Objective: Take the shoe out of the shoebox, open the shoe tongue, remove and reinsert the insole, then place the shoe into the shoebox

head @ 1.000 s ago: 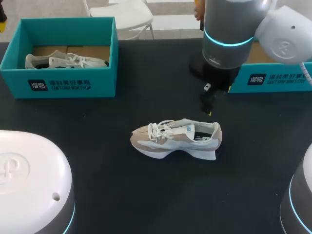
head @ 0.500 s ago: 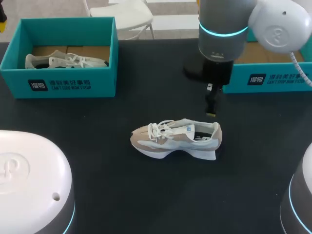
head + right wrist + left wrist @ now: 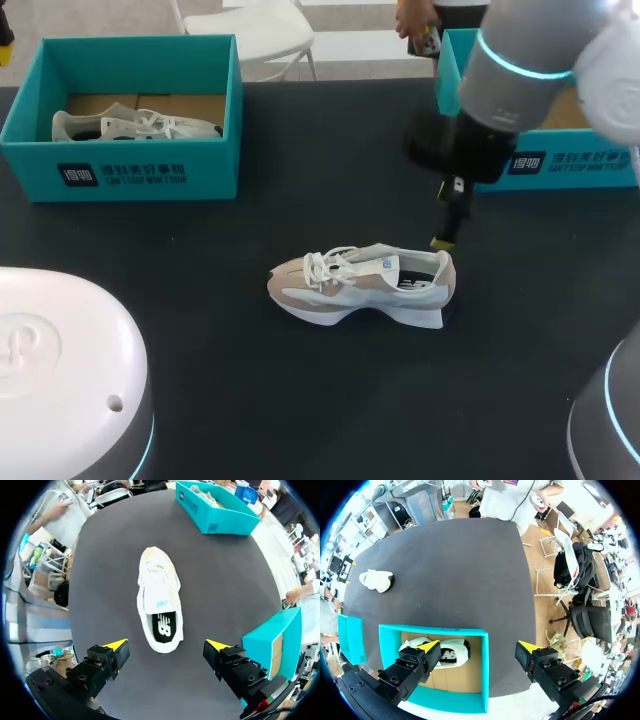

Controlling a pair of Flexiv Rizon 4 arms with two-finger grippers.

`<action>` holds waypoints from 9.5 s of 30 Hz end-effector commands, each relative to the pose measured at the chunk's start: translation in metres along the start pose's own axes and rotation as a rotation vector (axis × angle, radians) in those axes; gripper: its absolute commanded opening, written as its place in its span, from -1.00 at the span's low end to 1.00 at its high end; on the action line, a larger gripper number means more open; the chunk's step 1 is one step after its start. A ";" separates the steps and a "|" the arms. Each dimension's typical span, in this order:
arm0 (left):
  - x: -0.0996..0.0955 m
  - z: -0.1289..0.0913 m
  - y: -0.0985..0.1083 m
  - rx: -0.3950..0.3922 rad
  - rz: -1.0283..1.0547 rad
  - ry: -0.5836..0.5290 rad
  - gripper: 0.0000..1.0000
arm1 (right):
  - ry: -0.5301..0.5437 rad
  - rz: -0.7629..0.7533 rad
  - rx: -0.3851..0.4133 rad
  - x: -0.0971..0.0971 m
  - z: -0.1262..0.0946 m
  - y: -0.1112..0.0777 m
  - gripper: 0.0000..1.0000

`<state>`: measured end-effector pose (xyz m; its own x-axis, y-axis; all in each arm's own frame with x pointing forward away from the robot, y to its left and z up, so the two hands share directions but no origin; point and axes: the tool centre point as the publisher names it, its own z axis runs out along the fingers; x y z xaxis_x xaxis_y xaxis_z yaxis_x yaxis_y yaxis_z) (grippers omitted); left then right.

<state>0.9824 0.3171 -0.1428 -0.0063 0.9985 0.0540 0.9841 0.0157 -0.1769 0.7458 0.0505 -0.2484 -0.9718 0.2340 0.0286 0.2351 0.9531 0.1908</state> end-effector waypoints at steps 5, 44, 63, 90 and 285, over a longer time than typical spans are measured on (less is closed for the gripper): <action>0.001 -0.001 -0.001 -0.001 0.001 0.002 1.00 | -0.004 -0.117 -0.422 0.012 0.001 -0.037 1.00; 0.001 -0.001 -0.001 -0.001 0.001 0.002 1.00 | 0.042 -0.275 -0.769 0.011 0.022 -0.052 1.00; 0.001 -0.001 -0.001 -0.001 0.001 0.002 1.00 | -0.028 -0.191 -0.870 -0.012 0.105 -0.071 1.00; 0.001 -0.001 -0.001 -0.001 0.001 0.002 1.00 | 0.017 -0.130 -0.948 -0.005 0.150 -0.027 1.00; -0.382 0.043 -0.153 0.120 -2.767 -0.254 1.00 | 0.082 -0.192 -0.939 0.006 0.174 0.006 -1.00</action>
<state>0.8344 -0.0641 -0.1755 -0.3802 -0.9217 0.0770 -0.9238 0.3825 0.0173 0.7444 0.0865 -0.4133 -0.9989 0.0404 -0.0233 -0.0042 0.4197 0.9077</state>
